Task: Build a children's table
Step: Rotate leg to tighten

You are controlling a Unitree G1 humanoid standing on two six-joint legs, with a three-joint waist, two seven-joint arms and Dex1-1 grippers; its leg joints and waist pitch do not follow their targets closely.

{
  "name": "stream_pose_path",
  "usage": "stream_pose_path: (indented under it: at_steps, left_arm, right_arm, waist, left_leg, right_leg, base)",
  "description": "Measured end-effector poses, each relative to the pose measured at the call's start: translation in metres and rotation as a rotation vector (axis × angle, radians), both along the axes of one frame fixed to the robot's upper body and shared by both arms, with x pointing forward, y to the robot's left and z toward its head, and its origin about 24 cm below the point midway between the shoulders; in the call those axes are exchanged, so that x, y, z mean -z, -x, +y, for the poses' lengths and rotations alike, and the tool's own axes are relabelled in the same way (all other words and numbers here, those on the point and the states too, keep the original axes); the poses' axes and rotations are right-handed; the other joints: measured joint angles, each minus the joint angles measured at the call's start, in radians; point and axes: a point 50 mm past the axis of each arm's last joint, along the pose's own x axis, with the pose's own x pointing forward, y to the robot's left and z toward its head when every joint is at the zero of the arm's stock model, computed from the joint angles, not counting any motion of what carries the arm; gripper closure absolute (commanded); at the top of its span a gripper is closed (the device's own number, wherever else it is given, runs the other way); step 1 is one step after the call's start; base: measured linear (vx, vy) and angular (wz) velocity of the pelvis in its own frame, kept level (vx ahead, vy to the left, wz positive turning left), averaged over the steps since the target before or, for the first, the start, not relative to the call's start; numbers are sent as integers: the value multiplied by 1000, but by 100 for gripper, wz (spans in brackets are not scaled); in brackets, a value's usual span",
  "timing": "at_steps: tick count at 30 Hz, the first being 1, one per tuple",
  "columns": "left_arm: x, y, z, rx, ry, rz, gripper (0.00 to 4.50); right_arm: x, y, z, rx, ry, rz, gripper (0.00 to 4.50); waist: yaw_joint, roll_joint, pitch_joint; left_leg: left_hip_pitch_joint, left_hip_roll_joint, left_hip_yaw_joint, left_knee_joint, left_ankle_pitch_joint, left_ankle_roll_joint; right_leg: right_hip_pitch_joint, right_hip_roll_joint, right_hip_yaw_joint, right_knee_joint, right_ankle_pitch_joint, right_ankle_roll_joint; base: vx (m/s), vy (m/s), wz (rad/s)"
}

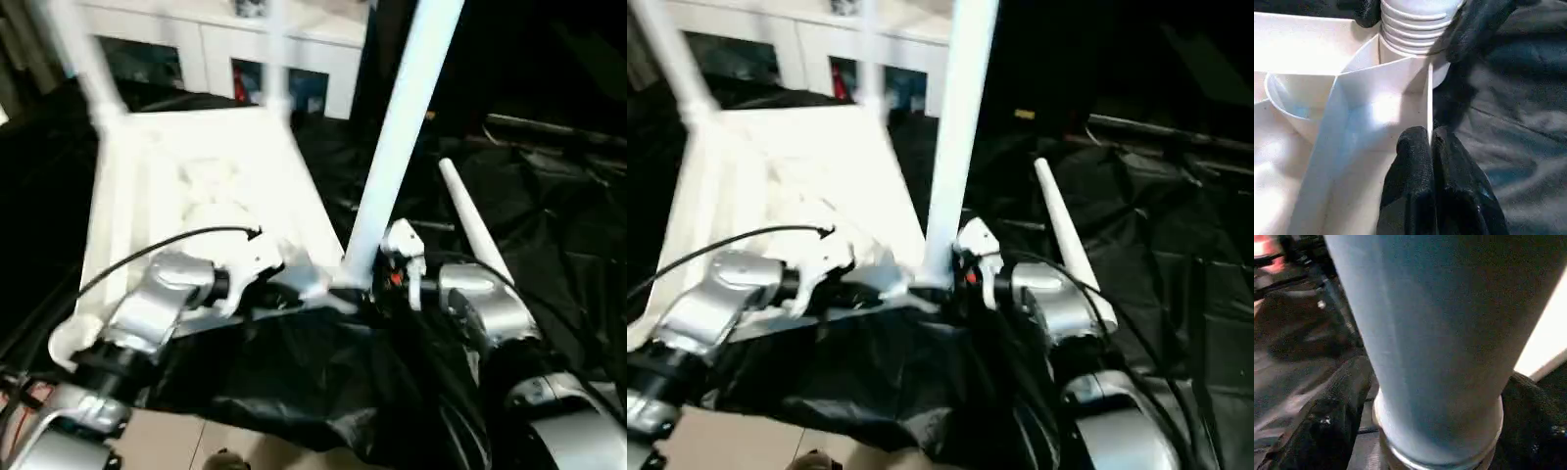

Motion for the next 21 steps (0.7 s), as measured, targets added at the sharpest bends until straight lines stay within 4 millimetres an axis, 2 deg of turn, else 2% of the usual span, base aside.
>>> stream_pose_path:
  at_steps: [2, 3, 7, 9, 16, 19, 21]
  left_arm:
    - [0, 2, 4, 11, 3, 15, 450]
    - [0, 3, 5, 16, 2, 16, 450]
    - [-1, 5, 7, 35, 1, 24, 450]
    - [-1, 5, 7, 38, 1, 26, 450]
    - [-1, 5, 7, 34, 3, 24, 450]
    - [2, 1, 4, -35, 11, 4, 450]
    - [3, -5, 1, -92, 11, -19, 450]
  right_arm:
    - [0, 2, 1, -26, -1, 2, 80]
    - [-1, 2, 1, -36, -4, 4, 102]
    - [-1, 3, 1, -48, -6, 22, 124]
    - [-1, 3, 1, -52, -7, 29, 150]
    - [-1, 3, 4, -48, -17, 28, 167]
    - [4, -3, 6, 75, -42, 38, 170]
    - [6, -10, 10, 195, -53, 41, 170]
  waist:
    - [0, 0, 0]
    - [1, -1, 0]
    - [3, -3, 1]
    - [3, -4, 0]
    - [3, -4, 0]
    - [-1, -4, 0]
    - [-12, -4, 0]
  left_leg:
    - [0, 0, 0, 0, 0, 0]
    - [0, 0, 0, 0, 0, 0]
    - [0, 0, 0, 0, 0, 0]
    - [0, 0, 0, 0, 0, 0]
    - [0, 0, 0, 0, 0, 0]
    - [2, 0, 0, 0, 0, 0]
    - [3, 0, 0, 0, 0, -1]
  right_leg:
    - [0, 0, 0, 0, -1, 2]
    - [0, 0, 0, 0, -1, 2]
    - [0, 0, 0, 0, -1, 2]
    - [0, 0, 0, 0, -1, 1]
    - [0, 0, 0, 0, 0, 0]
    - [1, 0, 0, 1, -1, 2]
    - [0, 0, 0, 1, 0, 2]
  base:
    - [0, 0, 0]
    - [0, 0, 0]
    - [0, 0, 0]
    - [0, 0, 0]
    - [0, 0, 0]
    - [0, 0, 0]
    - [0, 0, 0]
